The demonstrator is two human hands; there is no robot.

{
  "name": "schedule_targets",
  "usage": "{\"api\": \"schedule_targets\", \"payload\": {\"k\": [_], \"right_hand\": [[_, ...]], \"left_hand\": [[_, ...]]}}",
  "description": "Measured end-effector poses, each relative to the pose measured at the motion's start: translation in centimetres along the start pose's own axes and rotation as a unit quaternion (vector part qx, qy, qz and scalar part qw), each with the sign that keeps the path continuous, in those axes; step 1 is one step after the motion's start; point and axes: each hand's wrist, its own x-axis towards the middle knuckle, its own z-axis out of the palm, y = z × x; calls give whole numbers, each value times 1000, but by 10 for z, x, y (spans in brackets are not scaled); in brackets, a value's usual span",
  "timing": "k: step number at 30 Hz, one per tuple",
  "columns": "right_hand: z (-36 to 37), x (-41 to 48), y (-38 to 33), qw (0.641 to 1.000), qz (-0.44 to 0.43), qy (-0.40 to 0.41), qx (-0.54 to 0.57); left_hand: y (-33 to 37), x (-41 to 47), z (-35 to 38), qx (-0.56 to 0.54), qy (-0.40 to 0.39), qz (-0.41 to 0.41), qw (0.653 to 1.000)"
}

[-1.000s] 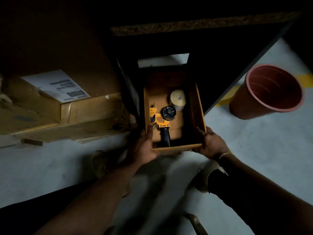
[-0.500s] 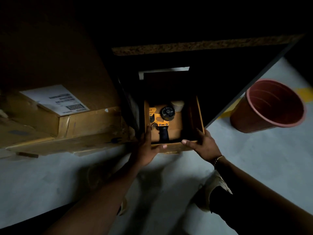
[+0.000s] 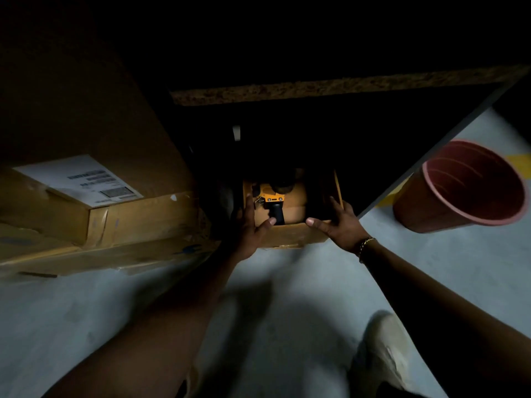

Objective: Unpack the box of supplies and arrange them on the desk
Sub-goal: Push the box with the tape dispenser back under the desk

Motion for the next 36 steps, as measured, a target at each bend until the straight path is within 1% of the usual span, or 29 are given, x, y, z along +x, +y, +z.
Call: {"api": "schedule_targets", "payload": {"k": [3,8,12,15,18,21,23,25,28,30,31,33,36], "right_hand": [[-1,7,-1,1000,-4,0,-3],[-6,23,-5,1000,-12,3,-13],[-10,36,-10,1000,-11,3,-22],[-14,46,-13,999,-35,15,-37],[-16,56,-15,998,-43,16,-44],[-18,46,-20,999,21,2,-47],[-24,27,-29,994,52,-30,-93],[-42,-2,-46,985,58,-69,-149],[-81,-56,-82,967,59,-141,-206],[-110,-99,-115,948,76,-187,-244],[-125,-123,-134,942,82,-207,-250],[-155,-170,-178,935,84,-235,-251],[-196,-236,-246,934,84,-251,-242]], "left_hand": [[2,5,0,-12,-9,-5,1000],[4,23,-1,-29,-2,-9,1000],[7,39,-3,-47,6,-28,999],[6,50,-3,-43,21,-21,999],[13,57,-4,-41,14,-36,998],[10,53,-5,-23,-23,-72,997],[13,35,-15,-6,-86,-95,992],[39,1,-40,30,-131,-109,985],[92,-56,-94,91,-172,-94,976],[132,-92,-139,117,-213,-120,963],[154,-111,-163,135,-237,-128,953],[196,-142,-211,164,-271,-115,942],[252,-186,-283,170,-313,-86,930]]}}
